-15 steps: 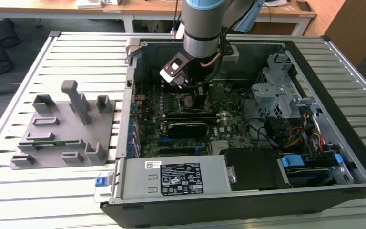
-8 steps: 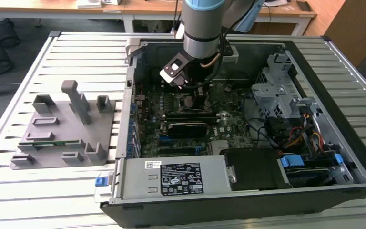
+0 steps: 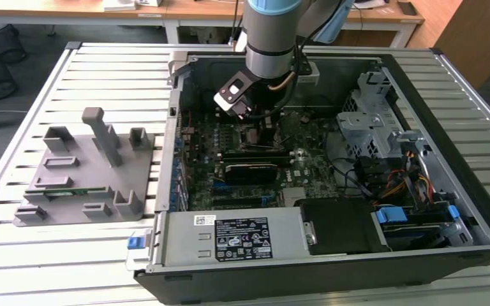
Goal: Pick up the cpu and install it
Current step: 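Place the cpu into insertion slot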
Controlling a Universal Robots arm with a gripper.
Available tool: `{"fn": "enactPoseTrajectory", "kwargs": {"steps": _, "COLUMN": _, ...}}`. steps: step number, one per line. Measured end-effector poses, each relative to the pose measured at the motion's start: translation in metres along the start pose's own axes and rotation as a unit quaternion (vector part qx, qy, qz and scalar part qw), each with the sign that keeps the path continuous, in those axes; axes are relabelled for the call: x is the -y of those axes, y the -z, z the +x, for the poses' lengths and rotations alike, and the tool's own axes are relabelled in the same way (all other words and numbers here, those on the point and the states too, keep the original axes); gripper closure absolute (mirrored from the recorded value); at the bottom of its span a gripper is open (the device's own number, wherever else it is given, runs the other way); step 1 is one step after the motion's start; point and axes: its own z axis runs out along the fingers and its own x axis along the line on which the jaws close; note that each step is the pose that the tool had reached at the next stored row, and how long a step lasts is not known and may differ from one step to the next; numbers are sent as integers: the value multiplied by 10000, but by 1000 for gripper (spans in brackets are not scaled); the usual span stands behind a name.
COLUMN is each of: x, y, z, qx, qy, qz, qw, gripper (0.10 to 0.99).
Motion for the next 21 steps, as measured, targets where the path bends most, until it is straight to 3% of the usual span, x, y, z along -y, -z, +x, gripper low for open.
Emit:
{"fn": "enactPoseTrajectory", "kwargs": {"steps": 7, "x": 0, "y": 0, "z": 0, "qx": 0, "qy": -1, "qz": 0, "qw": 10000, "gripper": 541}}
{"fn": "enactPoseTrajectory", "kwargs": {"steps": 8, "x": 0, "y": 0, "z": 0, "qx": 0, "qy": -1, "qz": 0, "qw": 10000, "gripper": 478}}
{"fn": "enactPoseTrajectory", "kwargs": {"steps": 11, "x": 0, "y": 1, "z": 0, "qx": 0, "qy": -1, "qz": 0, "qw": 10000, "gripper": 478}}
{"fn": "enactPoseTrajectory", "kwargs": {"steps": 16, "x": -1, "y": 48, "z": 0, "qx": 0, "qy": -1, "qz": 0, "qw": 10000, "gripper": 478}}
{"fn": "enactPoseTrajectory", "kwargs": {"steps": 18, "x": -1, "y": 71, "z": -1, "qx": 0, "qy": -1, "qz": 0, "qw": 10000, "gripper": 490}}
{"fn": "enactPoseTrajectory", "kwargs": {"steps": 21, "x": -2, "y": 98, "z": -1, "qx": 0, "qy": -1, "qz": 0, "qw": 10000, "gripper": 616}}
